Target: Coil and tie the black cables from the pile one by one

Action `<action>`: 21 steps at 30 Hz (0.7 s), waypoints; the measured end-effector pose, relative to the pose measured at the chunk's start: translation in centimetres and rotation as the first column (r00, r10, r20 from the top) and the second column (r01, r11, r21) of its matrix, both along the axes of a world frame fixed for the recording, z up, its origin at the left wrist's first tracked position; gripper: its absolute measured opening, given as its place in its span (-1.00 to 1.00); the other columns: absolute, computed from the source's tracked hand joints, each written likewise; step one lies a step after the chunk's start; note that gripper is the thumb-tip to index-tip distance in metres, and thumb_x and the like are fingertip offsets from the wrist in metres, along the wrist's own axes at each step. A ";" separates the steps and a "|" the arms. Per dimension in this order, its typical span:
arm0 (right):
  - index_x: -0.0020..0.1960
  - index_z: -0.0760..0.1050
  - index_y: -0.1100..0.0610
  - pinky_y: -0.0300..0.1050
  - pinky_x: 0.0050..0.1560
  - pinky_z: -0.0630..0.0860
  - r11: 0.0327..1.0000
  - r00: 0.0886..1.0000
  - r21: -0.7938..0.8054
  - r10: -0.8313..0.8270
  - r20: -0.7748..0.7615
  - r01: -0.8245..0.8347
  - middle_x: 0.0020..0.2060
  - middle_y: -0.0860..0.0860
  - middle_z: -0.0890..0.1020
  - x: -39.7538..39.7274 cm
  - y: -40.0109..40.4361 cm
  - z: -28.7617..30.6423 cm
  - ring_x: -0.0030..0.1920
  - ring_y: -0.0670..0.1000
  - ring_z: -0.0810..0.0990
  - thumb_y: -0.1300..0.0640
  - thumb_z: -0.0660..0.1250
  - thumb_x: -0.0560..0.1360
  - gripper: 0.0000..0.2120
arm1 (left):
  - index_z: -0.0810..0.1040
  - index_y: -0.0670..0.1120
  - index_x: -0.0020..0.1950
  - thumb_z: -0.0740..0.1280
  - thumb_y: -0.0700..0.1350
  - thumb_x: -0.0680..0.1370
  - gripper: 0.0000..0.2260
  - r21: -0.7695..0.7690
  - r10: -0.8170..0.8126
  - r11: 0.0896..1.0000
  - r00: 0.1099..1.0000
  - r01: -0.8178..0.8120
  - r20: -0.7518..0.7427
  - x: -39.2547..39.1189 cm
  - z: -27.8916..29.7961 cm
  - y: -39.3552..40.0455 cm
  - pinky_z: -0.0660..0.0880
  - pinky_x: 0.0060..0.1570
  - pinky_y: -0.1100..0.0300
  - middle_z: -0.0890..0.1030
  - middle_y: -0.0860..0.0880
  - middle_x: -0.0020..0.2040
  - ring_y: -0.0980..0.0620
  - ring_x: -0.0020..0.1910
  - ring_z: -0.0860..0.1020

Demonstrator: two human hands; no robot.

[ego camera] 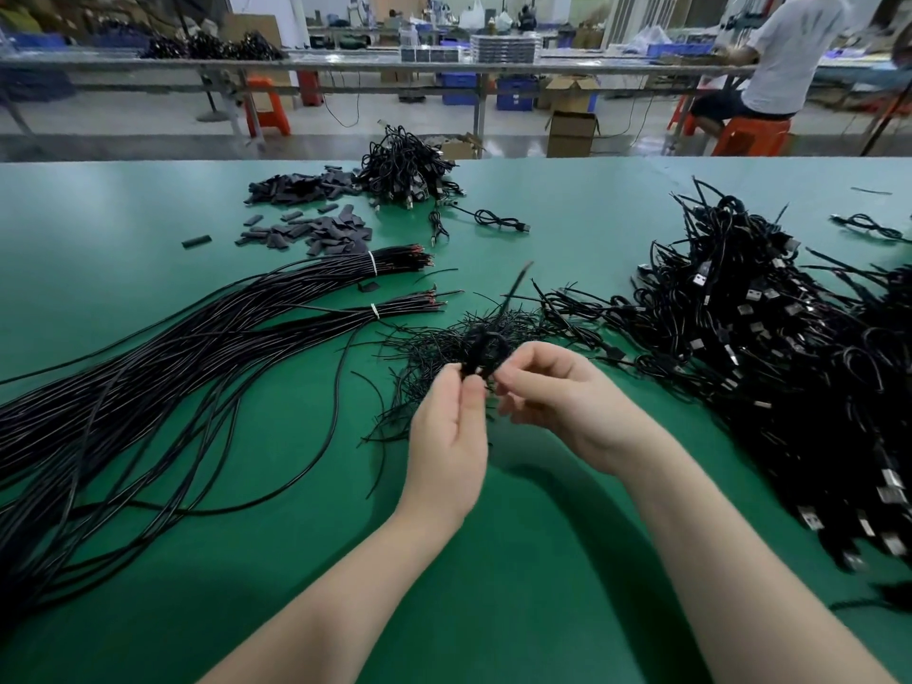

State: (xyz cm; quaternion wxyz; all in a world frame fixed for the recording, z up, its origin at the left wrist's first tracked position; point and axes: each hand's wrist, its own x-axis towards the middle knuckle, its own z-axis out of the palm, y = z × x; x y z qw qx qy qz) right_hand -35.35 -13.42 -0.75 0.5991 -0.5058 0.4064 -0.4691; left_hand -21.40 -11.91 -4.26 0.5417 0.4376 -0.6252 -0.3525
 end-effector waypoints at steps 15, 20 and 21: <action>-0.25 0.56 0.04 -0.08 -0.22 0.57 0.915 0.893 -0.278 -0.364 -0.265 0.291 -0.32 0.00 0.67 3.4 0.2 -1.4 -0.30 0.01 0.62 0.12 0.48 0.43 -0.86 | 0.38 0.03 -0.08 0.13 -0.10 0.68 -0.85 0.199 0.051 0.980 0.968 -0.001 -0.246 0.5 -1.2 -2.0 0.31 -0.29 0.20 0.44 0.09 -0.29 0.14 -0.38 0.34; -0.24 0.62 0.09 -0.29 -0.28 0.53 0.924 0.922 -0.194 -0.359 -0.148 0.328 -0.34 0.02 0.69 3.2 0.1 -1.5 -0.33 -0.09 0.65 0.22 0.53 0.39 -0.89 | 0.35 -0.05 -0.07 0.11 -0.15 0.69 -0.86 0.201 -0.019 0.976 0.947 0.087 -0.320 0.6 -1.0 -2.1 0.27 -0.45 0.36 0.39 0.20 -0.46 0.21 -0.48 0.27; -0.23 0.63 0.09 -0.29 -0.27 0.54 0.929 0.926 -0.166 -0.354 -0.129 0.331 -0.34 0.03 0.70 3.2 0.1 -1.5 -0.31 -0.09 0.66 0.23 0.53 0.39 -0.90 | 0.34 -0.05 -0.07 0.11 -0.16 0.69 -0.85 0.202 -0.026 0.974 0.944 0.098 -0.330 0.6 -0.9 -2.0 0.27 -0.45 0.37 0.39 0.21 -0.47 0.22 -0.49 0.27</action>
